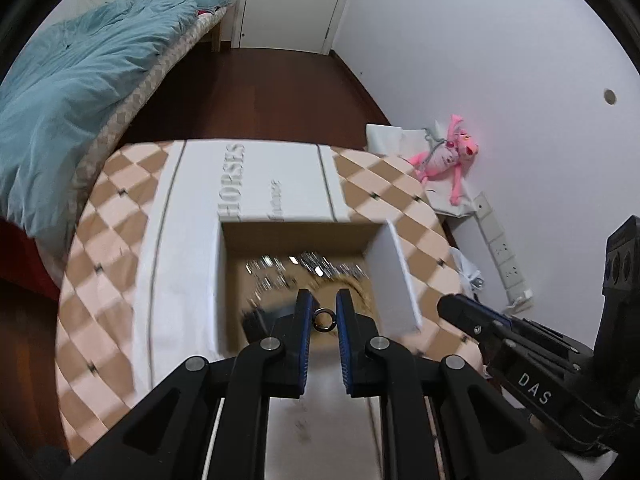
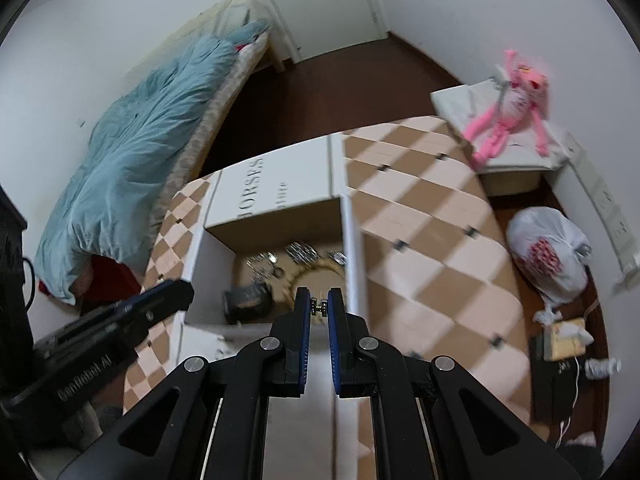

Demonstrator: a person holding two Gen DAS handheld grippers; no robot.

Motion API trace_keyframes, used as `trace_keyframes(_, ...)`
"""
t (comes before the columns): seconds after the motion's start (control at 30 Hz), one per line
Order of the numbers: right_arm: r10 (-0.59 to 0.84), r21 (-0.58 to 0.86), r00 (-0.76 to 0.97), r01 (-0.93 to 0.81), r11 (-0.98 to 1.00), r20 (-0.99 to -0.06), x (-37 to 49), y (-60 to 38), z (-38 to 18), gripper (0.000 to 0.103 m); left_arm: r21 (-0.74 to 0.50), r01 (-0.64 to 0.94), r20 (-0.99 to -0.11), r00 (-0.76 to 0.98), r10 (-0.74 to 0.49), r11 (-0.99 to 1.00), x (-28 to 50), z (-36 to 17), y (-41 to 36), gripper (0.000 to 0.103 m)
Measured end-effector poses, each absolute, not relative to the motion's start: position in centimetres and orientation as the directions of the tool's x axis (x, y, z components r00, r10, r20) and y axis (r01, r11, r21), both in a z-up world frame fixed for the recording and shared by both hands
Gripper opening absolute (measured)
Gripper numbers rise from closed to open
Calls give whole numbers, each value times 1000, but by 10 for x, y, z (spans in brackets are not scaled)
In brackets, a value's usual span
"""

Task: Organize jewelry

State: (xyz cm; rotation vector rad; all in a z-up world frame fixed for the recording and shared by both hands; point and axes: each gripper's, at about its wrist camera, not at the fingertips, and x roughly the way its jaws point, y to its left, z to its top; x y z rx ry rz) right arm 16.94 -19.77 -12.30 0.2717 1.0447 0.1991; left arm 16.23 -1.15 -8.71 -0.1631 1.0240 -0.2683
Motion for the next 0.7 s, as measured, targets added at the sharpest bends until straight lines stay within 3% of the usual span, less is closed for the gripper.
trace_keyframes(0.33,280,270,294,-76,960,-914,239,-170,-156,10,-231,47,-904,360,-233,972,232,-114,10,15)
trace_keyframes(0.43,272,262,303,-74,962,-913,242,-174,-150,15,-215,34,-902,377,-212,976,235,-113,15,39)
trace_keyframes(0.47,274,264,305,-75,962,-912,242,-174,-149,17,-203,27,-900,388,-197,979,234,-111,17,59)
trace_keyframes(0.5,267,256,311,-74,964,-912,241,-175,-146,22,-200,24,-899,393,-193,980,234,-110,19,72)
trace_keyframes(0.63,250,241,325,-67,968,-912,235,-181,-141,27,-174,0,-897,412,-158,985,229,-106,26,75)
trace_keyframes(0.7,230,223,334,-61,973,-914,230,-182,-140,30,-157,-14,-896,422,-136,988,225,-105,29,83)
